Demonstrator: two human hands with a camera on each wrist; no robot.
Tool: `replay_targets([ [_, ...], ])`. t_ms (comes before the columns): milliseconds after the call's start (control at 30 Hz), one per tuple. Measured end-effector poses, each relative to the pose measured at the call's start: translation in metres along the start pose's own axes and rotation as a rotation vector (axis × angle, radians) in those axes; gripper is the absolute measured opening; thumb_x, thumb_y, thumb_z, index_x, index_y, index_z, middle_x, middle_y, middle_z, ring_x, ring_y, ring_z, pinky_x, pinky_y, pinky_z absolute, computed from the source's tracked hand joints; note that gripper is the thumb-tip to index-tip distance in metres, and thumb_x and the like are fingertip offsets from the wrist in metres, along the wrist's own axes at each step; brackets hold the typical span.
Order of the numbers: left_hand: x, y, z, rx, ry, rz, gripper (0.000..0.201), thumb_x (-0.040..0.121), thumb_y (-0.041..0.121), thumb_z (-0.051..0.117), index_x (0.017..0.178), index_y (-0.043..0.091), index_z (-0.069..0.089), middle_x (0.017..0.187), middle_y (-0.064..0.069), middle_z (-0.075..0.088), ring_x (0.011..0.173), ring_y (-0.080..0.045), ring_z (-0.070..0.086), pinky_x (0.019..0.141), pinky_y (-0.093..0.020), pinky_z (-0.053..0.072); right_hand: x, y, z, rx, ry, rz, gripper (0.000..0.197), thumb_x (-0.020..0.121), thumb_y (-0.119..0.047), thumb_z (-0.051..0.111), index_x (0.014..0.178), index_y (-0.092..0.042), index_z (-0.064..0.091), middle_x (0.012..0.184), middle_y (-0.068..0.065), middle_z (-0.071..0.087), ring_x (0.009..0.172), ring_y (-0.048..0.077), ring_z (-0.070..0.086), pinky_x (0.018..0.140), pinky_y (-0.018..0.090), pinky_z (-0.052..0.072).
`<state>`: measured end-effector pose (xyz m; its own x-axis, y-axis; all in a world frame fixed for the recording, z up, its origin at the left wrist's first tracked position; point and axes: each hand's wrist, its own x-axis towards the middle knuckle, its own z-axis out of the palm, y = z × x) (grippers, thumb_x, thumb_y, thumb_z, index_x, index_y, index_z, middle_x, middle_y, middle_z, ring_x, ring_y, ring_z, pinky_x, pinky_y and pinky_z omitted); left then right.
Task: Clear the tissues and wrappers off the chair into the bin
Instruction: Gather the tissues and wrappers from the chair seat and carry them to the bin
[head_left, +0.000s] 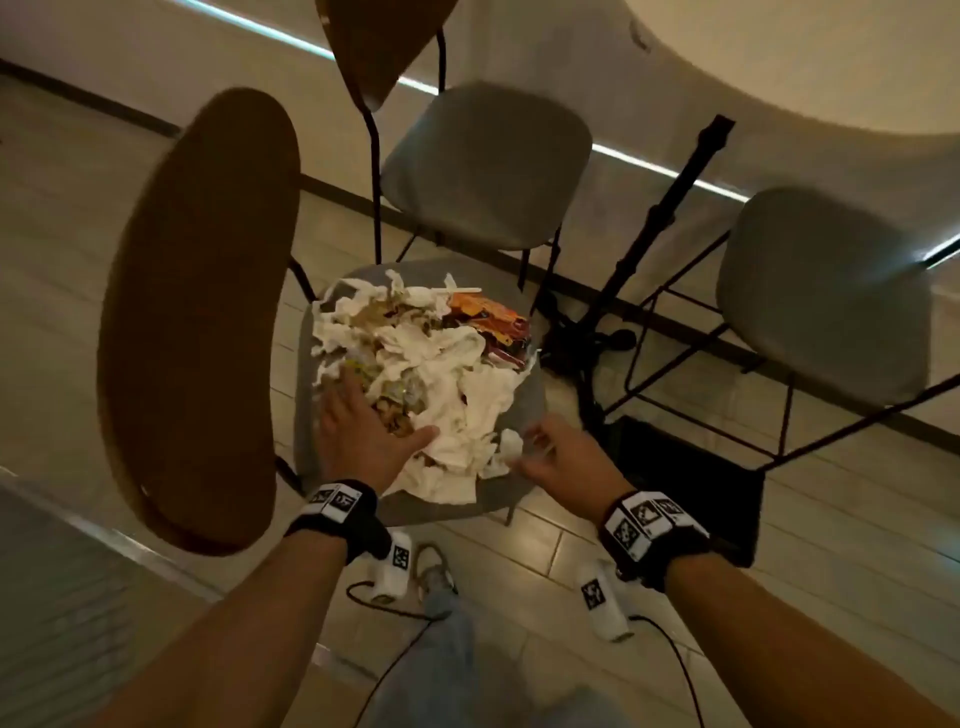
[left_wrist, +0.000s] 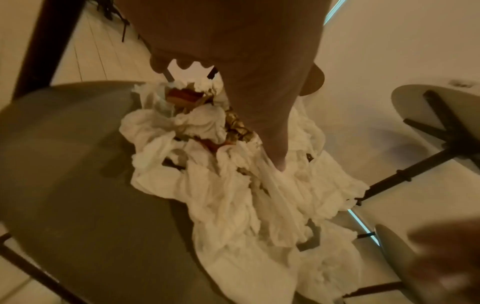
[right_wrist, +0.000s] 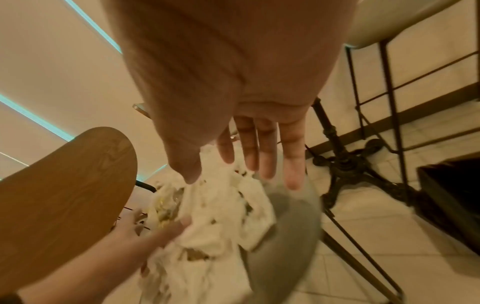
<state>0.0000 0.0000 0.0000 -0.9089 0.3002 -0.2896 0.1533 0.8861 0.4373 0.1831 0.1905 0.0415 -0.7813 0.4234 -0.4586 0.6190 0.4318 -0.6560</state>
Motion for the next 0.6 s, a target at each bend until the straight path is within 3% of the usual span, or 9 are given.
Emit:
replay_targets([
  [100,0.014,-0.006,0.016,-0.057,-0.057,-0.016,0.156,0.051,0.079,0.081,0.161,0.028,-0.017,0.172,-0.016,-0.003,0.158,-0.042,0.005,0.125,-0.063,0.017,0.046,-0.023,-0.005,-0.080,0.176,-0.041,0.055,0.081,-0.058,0.074,0.120,-0.025,0.051,0.118,-0.004,0.050,0.105,0.015,0.053,0.086,0.034,0.051],
  [233,0.027,-0.005,0.034,-0.010,-0.148,0.005,0.139,0.058,0.073,0.080,0.162,0.028,0.000,0.170,-0.021,0.008,0.155,-0.047,0.010,0.121,-0.066,0.022,0.106,-0.044,-0.009,-0.144,0.324,-0.037,0.086,0.070,-0.066,0.076,0.138,-0.026,0.042,0.138,0.004,0.043,0.126,0.027,0.044,0.102,0.048,0.051],
  [300,0.029,-0.002,0.033,0.021,-0.153,0.028,0.133,0.061,0.072,0.079,0.162,0.030,0.004,0.169,-0.020,0.010,0.156,-0.046,0.010,0.120,-0.067,0.022,0.134,-0.049,-0.009,-0.181,0.229,0.015,0.111,0.063,-0.074,0.076,0.154,-0.036,0.025,0.157,0.008,0.029,0.145,0.035,0.030,0.111,0.060,0.043],
  [367,0.027,0.004,0.026,0.090,-0.136,0.043,0.133,0.062,0.076,0.075,0.162,0.031,0.000,0.170,-0.018,0.009,0.157,-0.043,0.008,0.121,-0.069,0.016,0.159,-0.056,-0.006,-0.273,0.072,0.021,0.128,0.055,-0.084,0.073,0.157,-0.049,0.005,0.170,0.004,0.006,0.156,0.040,0.007,0.112,0.075,0.032],
  [467,0.020,0.007,0.016,0.246,-0.086,0.049,0.145,0.055,0.092,0.061,0.162,0.030,-0.014,0.172,-0.017,0.003,0.158,-0.043,0.005,0.118,-0.074,0.014,0.185,-0.070,0.005,-0.441,-0.130,-0.004,0.136,0.056,-0.081,0.077,0.154,-0.055,-0.013,0.171,-0.001,-0.026,0.157,0.043,-0.017,0.108,0.087,0.016],
  [600,0.019,-0.001,0.020,0.191,-0.137,-0.018,0.156,0.048,0.095,0.062,0.156,0.032,-0.032,0.172,-0.014,-0.016,0.158,-0.046,0.000,0.115,-0.075,0.022,0.212,-0.085,0.019,-0.575,-0.186,-0.086,0.147,0.056,-0.071,0.085,0.151,-0.053,-0.025,0.164,-0.001,-0.042,0.155,0.049,-0.019,0.101,0.089,0.025],
])
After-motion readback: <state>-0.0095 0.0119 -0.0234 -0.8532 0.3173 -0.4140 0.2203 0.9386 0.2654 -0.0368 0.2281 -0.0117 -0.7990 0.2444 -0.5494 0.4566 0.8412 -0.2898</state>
